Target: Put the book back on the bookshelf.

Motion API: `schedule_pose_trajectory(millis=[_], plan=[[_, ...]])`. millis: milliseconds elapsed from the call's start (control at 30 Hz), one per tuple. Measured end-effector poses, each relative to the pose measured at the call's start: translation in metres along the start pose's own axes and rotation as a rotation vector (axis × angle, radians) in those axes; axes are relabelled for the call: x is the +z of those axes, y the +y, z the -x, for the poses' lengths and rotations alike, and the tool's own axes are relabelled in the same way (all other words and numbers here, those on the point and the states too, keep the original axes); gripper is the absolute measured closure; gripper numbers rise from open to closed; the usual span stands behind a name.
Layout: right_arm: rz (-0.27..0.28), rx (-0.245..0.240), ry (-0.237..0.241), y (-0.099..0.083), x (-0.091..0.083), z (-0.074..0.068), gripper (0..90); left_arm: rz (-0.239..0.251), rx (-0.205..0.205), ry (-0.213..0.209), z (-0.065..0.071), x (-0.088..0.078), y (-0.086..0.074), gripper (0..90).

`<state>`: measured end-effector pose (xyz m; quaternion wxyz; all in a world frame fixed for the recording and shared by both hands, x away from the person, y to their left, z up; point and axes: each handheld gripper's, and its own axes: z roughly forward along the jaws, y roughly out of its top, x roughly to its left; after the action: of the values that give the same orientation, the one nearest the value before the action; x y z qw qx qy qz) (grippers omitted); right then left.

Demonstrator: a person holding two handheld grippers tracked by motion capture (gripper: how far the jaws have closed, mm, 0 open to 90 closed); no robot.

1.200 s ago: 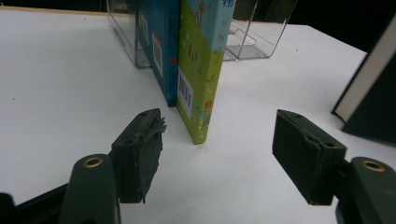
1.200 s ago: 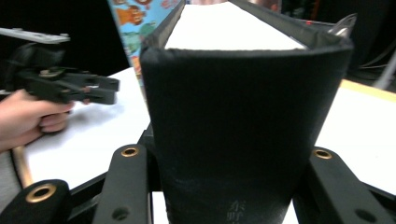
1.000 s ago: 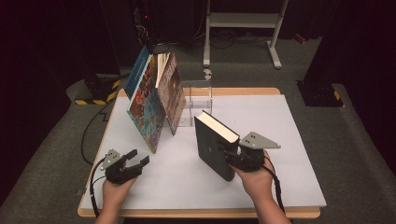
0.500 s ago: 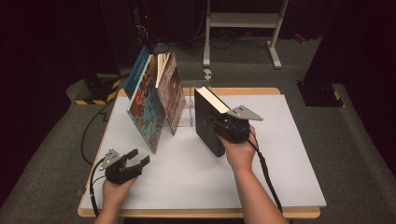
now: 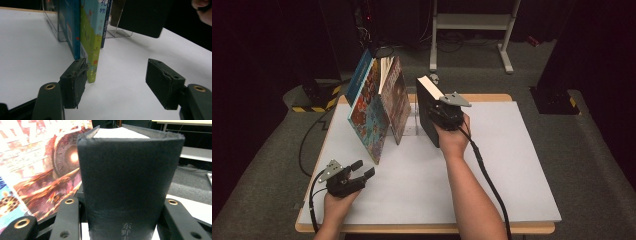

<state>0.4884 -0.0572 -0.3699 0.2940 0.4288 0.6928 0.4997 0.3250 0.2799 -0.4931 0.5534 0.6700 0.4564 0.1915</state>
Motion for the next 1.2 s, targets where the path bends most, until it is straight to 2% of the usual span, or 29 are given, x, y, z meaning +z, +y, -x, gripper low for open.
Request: schedule_pose_trajectory(millis=[100, 167, 200, 367, 700, 900, 1200], plan=[[0.001, -0.006, -0.010, 0.002, 0.009, -0.002, 53.8, 0.003, 0.001, -0.008, 0.000, 0.000, 0.001, 33.3], [0.002, -0.018, -0.042, 0.005, 0.021, -0.005, 53.8, 0.004, -0.003, -0.013, 0.001, 0.000, 0.001, 33.4], [0.002, -0.018, -0.042, 0.005, 0.021, -0.005, 53.8, 0.005, -0.003, -0.015, 0.001, 0.000, 0.001, 33.4], [0.009, 0.020, -0.051, 0.008, 0.036, 0.000, 53.8, 0.015, -0.013, -0.023, 0.001, 0.000, 0.002, 33.4], [0.031, 0.029, -0.092, 0.011, 0.057, -0.002, 53.8, 0.015, -0.014, -0.032, 0.002, 0.003, 0.002, 33.4], [0.040, 0.021, -0.116, 0.009, 0.065, -0.005, 53.7, 0.026, -0.015, -0.037, 0.001, 0.002, 0.003, 33.4], [0.041, 0.010, -0.120, -0.002, 0.060, -0.008, 52.7, 0.030, -0.011, -0.042, 0.002, 0.001, 0.004, 33.5]])
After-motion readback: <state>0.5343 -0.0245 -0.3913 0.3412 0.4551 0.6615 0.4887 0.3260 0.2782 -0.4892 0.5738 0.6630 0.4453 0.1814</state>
